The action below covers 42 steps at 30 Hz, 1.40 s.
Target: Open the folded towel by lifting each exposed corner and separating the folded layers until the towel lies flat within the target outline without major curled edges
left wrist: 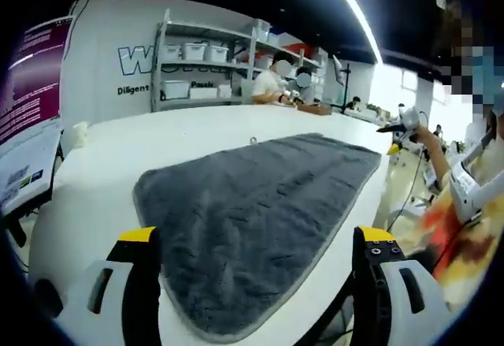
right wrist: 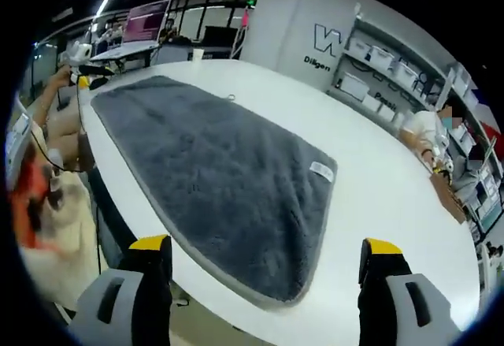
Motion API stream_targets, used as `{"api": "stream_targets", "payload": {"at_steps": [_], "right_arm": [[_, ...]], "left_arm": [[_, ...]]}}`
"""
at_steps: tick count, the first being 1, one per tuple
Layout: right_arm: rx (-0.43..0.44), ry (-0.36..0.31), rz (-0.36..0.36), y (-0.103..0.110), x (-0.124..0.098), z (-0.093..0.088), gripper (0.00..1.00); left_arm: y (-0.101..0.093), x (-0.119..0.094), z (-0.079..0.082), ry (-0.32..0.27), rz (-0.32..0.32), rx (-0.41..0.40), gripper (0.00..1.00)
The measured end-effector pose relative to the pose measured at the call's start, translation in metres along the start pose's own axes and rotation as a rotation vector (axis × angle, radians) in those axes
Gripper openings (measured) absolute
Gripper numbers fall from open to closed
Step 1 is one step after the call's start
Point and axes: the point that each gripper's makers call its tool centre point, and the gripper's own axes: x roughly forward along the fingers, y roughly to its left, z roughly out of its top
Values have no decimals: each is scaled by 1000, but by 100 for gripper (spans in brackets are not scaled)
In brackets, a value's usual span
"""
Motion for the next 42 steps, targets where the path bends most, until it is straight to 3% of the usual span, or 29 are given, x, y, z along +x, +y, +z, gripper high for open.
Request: {"api": "stream_targets", "payload": {"at_steps": [4, 7, 12, 16, 19, 23, 28, 32, 42], "right_arm": [[-27, 11, 28, 6, 21, 14, 99], [-23, -24, 55, 9, 35, 31, 97], [35, -94, 94, 9, 61, 65, 98], [127, -134, 76, -2, 83, 85, 98], [167, -142, 59, -8, 105, 96, 99], [181, -141, 61, -9, 131, 107, 99], [163, -113, 88, -4, 162, 116, 99], [154, -99, 95, -4, 180, 118, 99], [162, -59, 126, -5, 198, 111, 99]], "left_arm": [[5, 20, 14, -40, -9, -29, 99], [11, 34, 20, -47, -9, -39, 97], [31, 57, 28, -56, 10, -77, 97], [50, 75, 32, -65, 51, -111, 97], [65, 89, 33, -58, 89, -102, 97], [72, 111, 31, -24, 87, -82, 99], [85, 134, 27, 27, 95, -44, 99], [103, 141, 30, 25, 131, -20, 98], [122, 165, 10, 77, 121, -118, 98]]}}
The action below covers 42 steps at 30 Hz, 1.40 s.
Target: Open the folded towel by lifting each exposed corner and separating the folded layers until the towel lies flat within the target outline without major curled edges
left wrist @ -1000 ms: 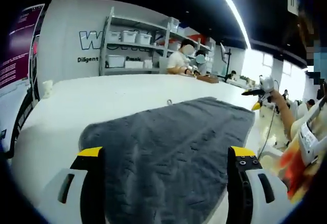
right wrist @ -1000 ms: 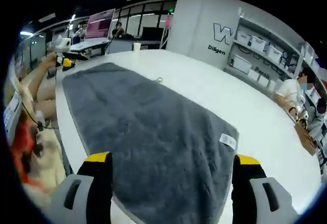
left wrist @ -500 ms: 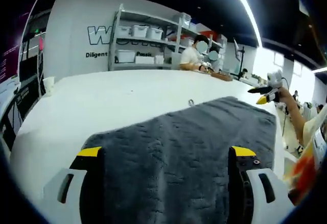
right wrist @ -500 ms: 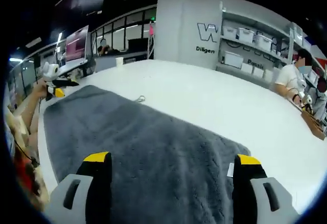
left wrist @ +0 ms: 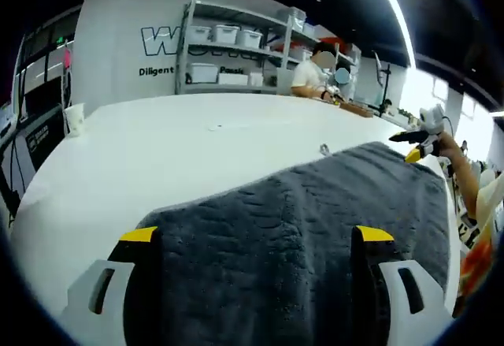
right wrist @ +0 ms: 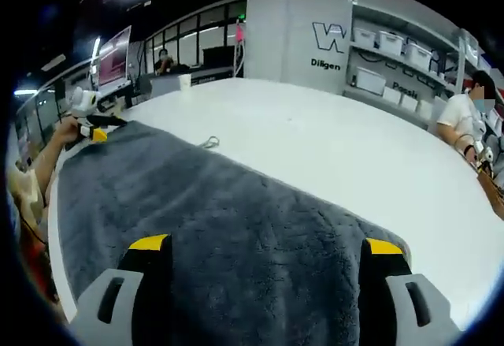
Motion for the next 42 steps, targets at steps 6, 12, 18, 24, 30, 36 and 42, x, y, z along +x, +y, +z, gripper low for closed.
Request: {"api": "stream_targets", "payload": {"at_steps": [6, 12, 18, 24, 30, 36, 42], "right_arm": [[11, 35, -20, -11, 6, -9, 99], [13, 103, -18, -16, 21, -25, 99], [57, 78, -11, -22, 29, -22, 99], [59, 84, -14, -28, 34, -18, 99], [53, 80, -6, -30, 35, -17, 99], [59, 70, -13, -33, 40, -14, 99], [61, 60, -16, -35, 45, -12, 99]], "left_arm": [[5, 7, 0, 10, 34, 40, 97], [15, 9, 0, 30, 84, 90, 89], [18, 11, 1, 25, 89, 95, 90], [26, 15, 4, 27, 96, 105, 92], [33, 19, 7, 35, 96, 109, 92], [44, 25, 11, 27, 109, 107, 88], [49, 30, 13, 15, 111, 107, 88]]}}
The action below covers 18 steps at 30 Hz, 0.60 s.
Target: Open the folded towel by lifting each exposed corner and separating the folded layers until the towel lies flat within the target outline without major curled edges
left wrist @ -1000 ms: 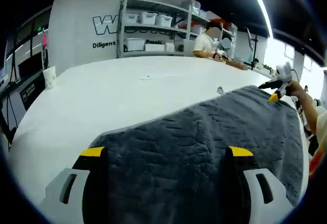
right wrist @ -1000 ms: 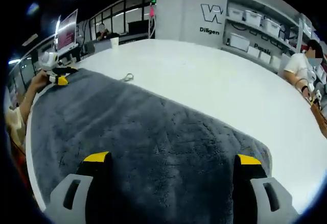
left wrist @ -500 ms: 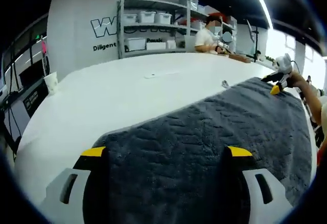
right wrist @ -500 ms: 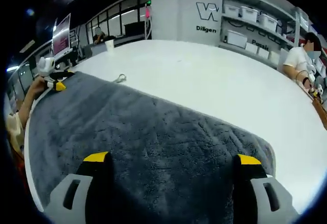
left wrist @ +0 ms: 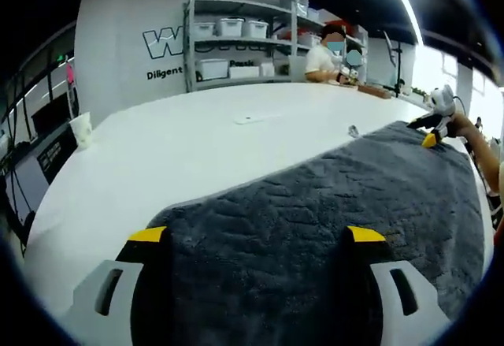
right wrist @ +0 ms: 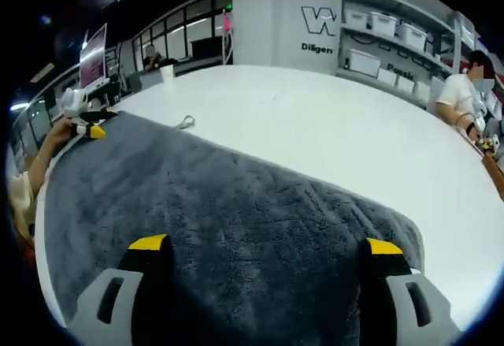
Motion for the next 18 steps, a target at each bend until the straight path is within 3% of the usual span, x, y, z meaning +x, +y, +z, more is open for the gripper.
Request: {"api": "stream_targets", "payload": {"at_steps": [15, 18], "right_arm": [[2, -8, 11, 4, 1, 5, 99], [16, -14, 19, 6, -8, 5, 99]], "left_arm": [[9, 5, 4, -17, -11, 1, 88], [2, 0, 2, 15, -36, 2, 95]]}}
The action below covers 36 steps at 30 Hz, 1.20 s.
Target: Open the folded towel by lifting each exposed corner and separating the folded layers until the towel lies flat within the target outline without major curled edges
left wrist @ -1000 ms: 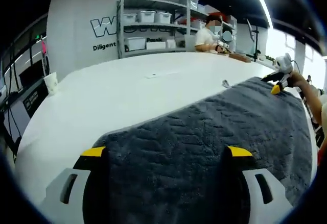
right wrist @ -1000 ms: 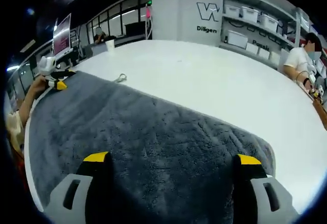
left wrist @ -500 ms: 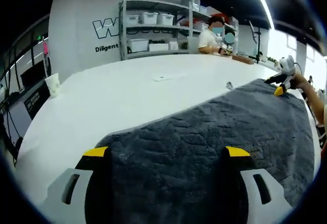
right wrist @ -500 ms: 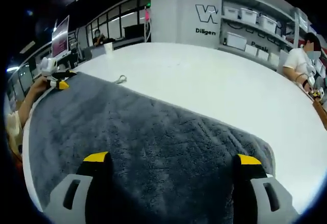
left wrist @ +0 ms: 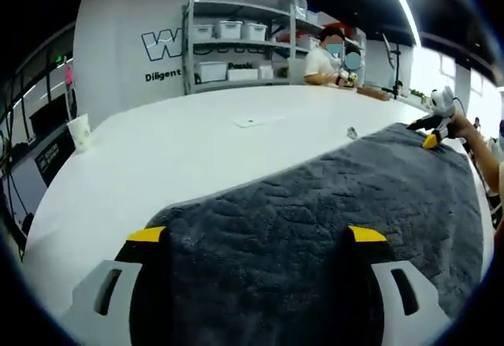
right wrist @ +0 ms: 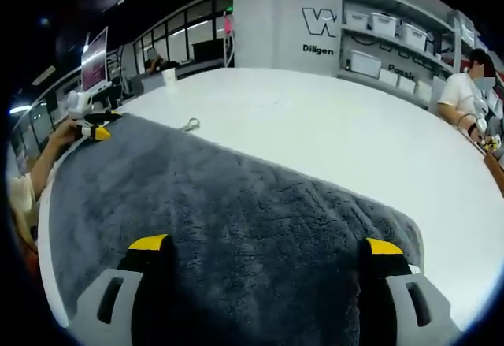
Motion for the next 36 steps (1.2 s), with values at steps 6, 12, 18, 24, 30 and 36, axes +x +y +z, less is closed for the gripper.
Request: {"api": "stream_targets", "payload": {"at_steps": [6, 12, 18, 24, 30, 36], "right_arm": [[-6, -16, -15, 3, -26, -1, 99], [-24, -28, -31, 8, -56, -4, 99], [-36, -58, -41, 14, -89, -10, 99], [-32, -75, -65, 22, -116, -27, 99], [-11, -65, -88, 33, -131, -59, 99], [29, -42, -64, 43, -127, -88, 99]], "left_arm": [[-24, -22, 6, -29, -62, -33, 100], [-39, -54, 13, -67, -48, -55, 100], [-58, -94, 8, -74, -29, -30, 100], [-76, -121, -8, -82, -8, -18, 100], [-91, -125, -36, -80, -22, -65, 100], [-97, -119, -58, -52, -32, -88, 100]]}}
